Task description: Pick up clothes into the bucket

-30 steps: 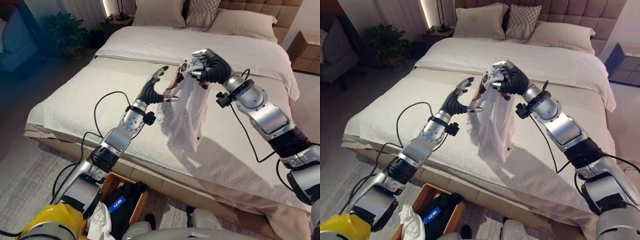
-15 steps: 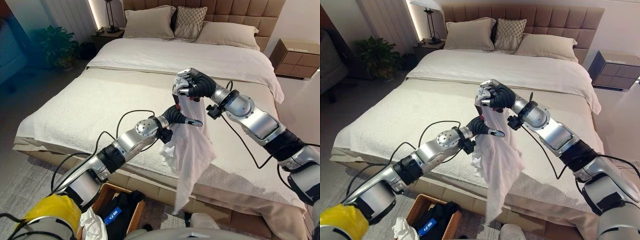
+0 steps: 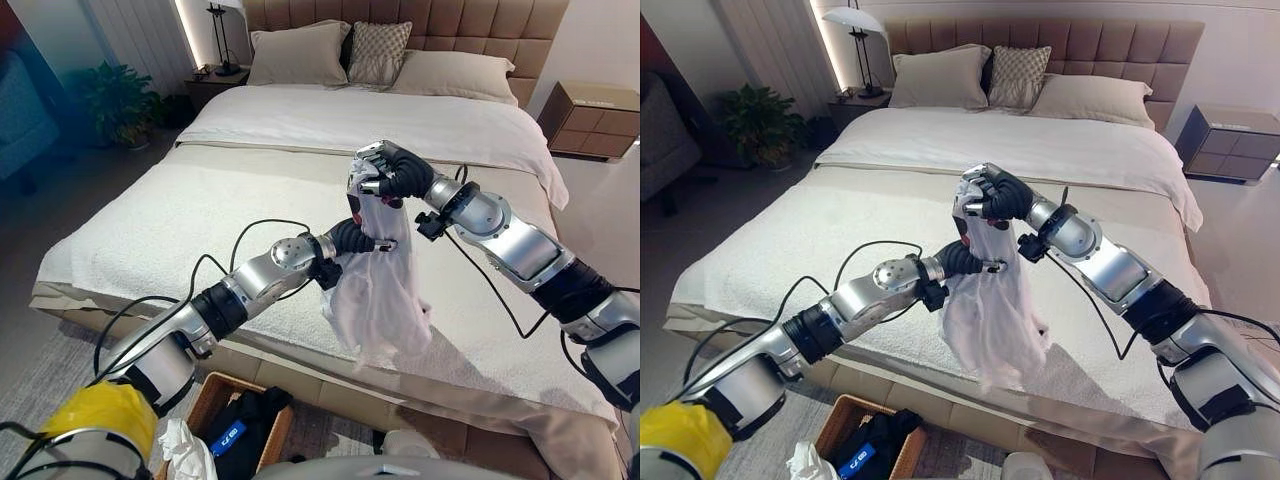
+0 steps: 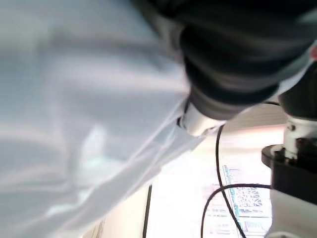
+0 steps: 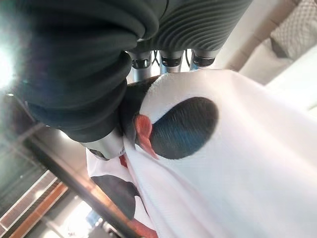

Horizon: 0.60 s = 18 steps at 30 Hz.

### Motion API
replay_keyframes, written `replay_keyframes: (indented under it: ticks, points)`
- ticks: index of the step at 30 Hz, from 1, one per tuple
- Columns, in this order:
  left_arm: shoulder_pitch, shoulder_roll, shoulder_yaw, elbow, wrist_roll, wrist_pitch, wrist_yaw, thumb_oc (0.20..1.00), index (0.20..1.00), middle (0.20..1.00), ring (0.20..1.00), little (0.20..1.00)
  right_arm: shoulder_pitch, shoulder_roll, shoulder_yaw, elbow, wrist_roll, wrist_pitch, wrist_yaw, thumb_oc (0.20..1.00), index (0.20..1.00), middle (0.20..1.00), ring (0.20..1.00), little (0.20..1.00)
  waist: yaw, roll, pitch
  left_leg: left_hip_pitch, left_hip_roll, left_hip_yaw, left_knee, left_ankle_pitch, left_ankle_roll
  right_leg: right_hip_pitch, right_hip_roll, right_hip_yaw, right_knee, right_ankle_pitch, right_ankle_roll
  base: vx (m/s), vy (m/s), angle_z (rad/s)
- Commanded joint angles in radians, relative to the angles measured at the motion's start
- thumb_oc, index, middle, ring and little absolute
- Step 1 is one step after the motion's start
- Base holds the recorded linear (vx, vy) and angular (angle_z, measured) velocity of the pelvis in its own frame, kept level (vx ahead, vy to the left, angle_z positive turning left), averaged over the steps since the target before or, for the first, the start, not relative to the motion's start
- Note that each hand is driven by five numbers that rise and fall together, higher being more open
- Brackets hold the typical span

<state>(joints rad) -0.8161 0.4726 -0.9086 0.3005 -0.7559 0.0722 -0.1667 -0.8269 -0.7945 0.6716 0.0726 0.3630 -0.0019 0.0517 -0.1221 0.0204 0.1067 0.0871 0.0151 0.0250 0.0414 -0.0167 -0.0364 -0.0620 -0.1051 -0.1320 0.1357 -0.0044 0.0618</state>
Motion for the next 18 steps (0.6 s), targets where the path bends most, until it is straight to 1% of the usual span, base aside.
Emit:
replay_keyframes:
  ticks: [1,6,10,11,12,13,16,18]
  points:
    - [0.036,-0.038,0.035,0.043,0.065,-0.040,-0.011,0.200,0.200,0.200,0.200,0.200,-0.086,0.032,-0.185,-0.011,-0.038,-0.082,-0.095,0.200,0.200,0.200,0.200,0.200,0.012,-0.051,-0.051,-0.057,-0.003,-0.034,0.074,-0.064,-0.034,0.119,-0.060,-0.015,-0.049,-0.050,0.085,0.00,0.000,0.00]
    - [0.084,-0.043,0.088,0.059,0.101,-0.042,0.001,0.200,0.200,0.200,0.200,0.200,-0.041,0.028,-0.257,-0.006,-0.070,-0.076,-0.120,0.200,0.200,0.200,0.200,0.200,0.016,-0.052,-0.050,-0.059,-0.005,-0.034,0.076,-0.067,-0.031,0.121,-0.060,-0.016,-0.052,-0.049,0.085,0.00,0.000,0.00]
    - [0.127,-0.031,0.140,0.059,0.121,-0.050,0.016,0.200,0.200,0.200,0.200,0.200,0.004,0.025,-0.324,0.005,-0.098,-0.075,-0.148,0.200,0.200,0.200,0.200,0.200,0.021,-0.051,-0.051,-0.060,-0.006,-0.036,0.078,-0.069,-0.029,0.121,-0.060,-0.015,-0.053,-0.050,0.083,0.00,0.000,0.00]
    - [0.128,-0.031,0.140,0.058,0.121,-0.049,0.016,0.200,0.200,0.200,0.200,0.200,0.005,0.025,-0.325,0.004,-0.098,-0.075,-0.148,0.200,0.200,0.200,0.200,0.200,0.021,-0.052,-0.051,-0.060,-0.006,-0.036,0.078,-0.069,-0.029,0.121,-0.060,-0.015,-0.053,-0.050,0.083,0.00,0.000,0.00]
    - [0.150,-0.020,0.166,0.046,0.133,-0.053,0.023,0.200,0.200,0.200,0.200,0.200,0.029,0.026,-0.351,0.005,-0.103,-0.076,-0.156,0.319,0.319,0.319,0.319,0.319,0.024,-0.052,-0.050,-0.062,-0.006,-0.036,0.080,-0.070,-0.028,0.120,-0.060,-0.015,-0.053,-0.050,0.083,0.00,0.000,0.00]
    - [0.181,-0.003,0.204,0.026,0.146,-0.060,0.034,0.200,0.200,0.200,0.200,0.200,0.064,0.027,-0.386,0.006,-0.111,-0.076,-0.165,1.000,1.000,1.000,1.000,1.000,0.027,-0.052,-0.048,-0.064,-0.007,-0.037,0.083,-0.070,-0.027,0.119,-0.060,-0.016,-0.053,-0.050,0.082,0.00,0.000,0.00]
    - [0.206,0.014,0.231,0.005,0.149,-0.067,0.041,0.200,0.200,0.200,0.200,0.200,0.087,0.024,-0.407,0.000,-0.113,-0.076,-0.166,1.000,1.000,1.000,1.000,1.000,0.030,-0.053,-0.048,-0.066,-0.008,-0.038,0.083,-0.071,-0.026,0.119,-0.060,-0.016,-0.053,-0.051,0.081,0.00,0.000,0.00]
    - [0.293,0.049,0.314,-0.057,0.154,-0.080,0.057,0.200,0.200,0.200,0.200,0.200,0.154,0.025,-0.463,0.003,-0.133,-0.073,-0.172,1.000,1.000,1.000,1.000,1.000,0.040,-0.054,-0.044,-0.068,-0.009,-0.041,0.087,-0.074,-0.025,0.120,-0.061,-0.018,-0.054,-0.052,0.079,0.00,0.000,0.00]
